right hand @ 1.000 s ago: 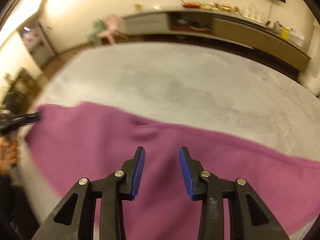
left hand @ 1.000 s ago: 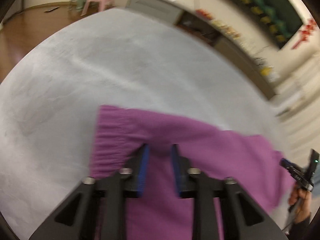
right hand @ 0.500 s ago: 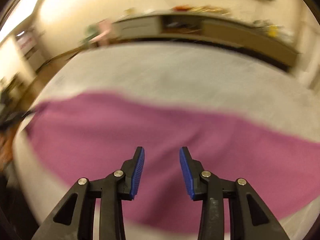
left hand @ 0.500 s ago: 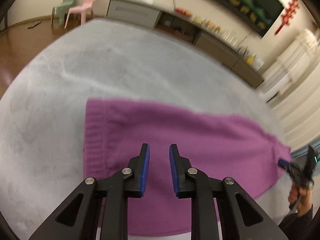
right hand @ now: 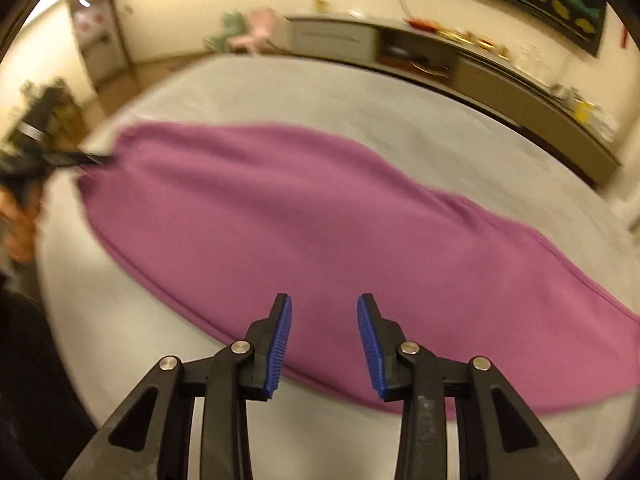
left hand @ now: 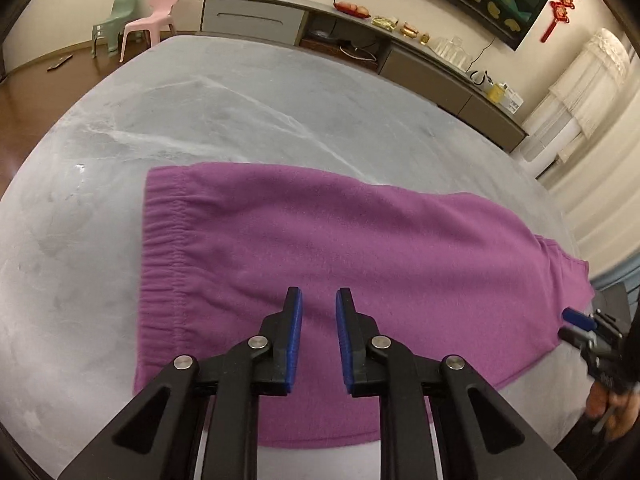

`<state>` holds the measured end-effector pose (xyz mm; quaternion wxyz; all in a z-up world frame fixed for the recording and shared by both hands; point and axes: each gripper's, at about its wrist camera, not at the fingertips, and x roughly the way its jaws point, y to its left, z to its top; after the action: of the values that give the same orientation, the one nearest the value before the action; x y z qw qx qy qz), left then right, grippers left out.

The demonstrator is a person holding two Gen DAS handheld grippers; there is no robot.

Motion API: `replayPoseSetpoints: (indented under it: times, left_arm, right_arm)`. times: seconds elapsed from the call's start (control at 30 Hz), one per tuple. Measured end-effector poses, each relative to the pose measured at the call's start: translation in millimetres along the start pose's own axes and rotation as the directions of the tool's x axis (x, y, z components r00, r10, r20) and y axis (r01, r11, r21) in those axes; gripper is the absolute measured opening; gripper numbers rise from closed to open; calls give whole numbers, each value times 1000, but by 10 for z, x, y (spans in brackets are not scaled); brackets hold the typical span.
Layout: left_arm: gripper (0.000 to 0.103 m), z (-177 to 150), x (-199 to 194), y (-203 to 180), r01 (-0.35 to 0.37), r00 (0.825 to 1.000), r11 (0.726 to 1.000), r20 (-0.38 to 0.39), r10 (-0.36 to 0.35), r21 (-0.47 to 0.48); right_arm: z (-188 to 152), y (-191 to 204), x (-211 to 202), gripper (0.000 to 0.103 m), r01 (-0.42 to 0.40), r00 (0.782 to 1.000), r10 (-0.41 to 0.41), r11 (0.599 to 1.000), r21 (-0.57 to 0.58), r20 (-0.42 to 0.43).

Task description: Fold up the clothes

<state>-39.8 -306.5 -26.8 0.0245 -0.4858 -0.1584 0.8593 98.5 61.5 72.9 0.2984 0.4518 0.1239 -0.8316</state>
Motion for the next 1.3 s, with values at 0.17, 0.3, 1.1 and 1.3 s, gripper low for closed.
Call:
replayPoseSetpoints:
  times: [0.17, 0.3, 1.1, 1.3]
  left_arm:
    - [21, 16, -73, 77, 29, 999, 999, 27, -28, -34]
    - [25, 28, -47, 159, 45, 998, 996, 47, -41, -75]
    - [11, 345, 103, 306, -185, 981, 975, 41, 192, -120]
    - [22, -75, -170, -269, -20, 999, 987, -27, 25, 158]
  right_arm:
    - [301, 867, 397, 37, -109, 993, 110, 994, -32, 44]
    - [-67, 1321, 564, 38, -26, 1000, 24, 981, -192, -15]
    - [851, 340, 1077, 36, 21, 1000, -21, 997, 74, 2]
    - [10, -183, 285, 37, 142, 989, -147, 979, 144, 31]
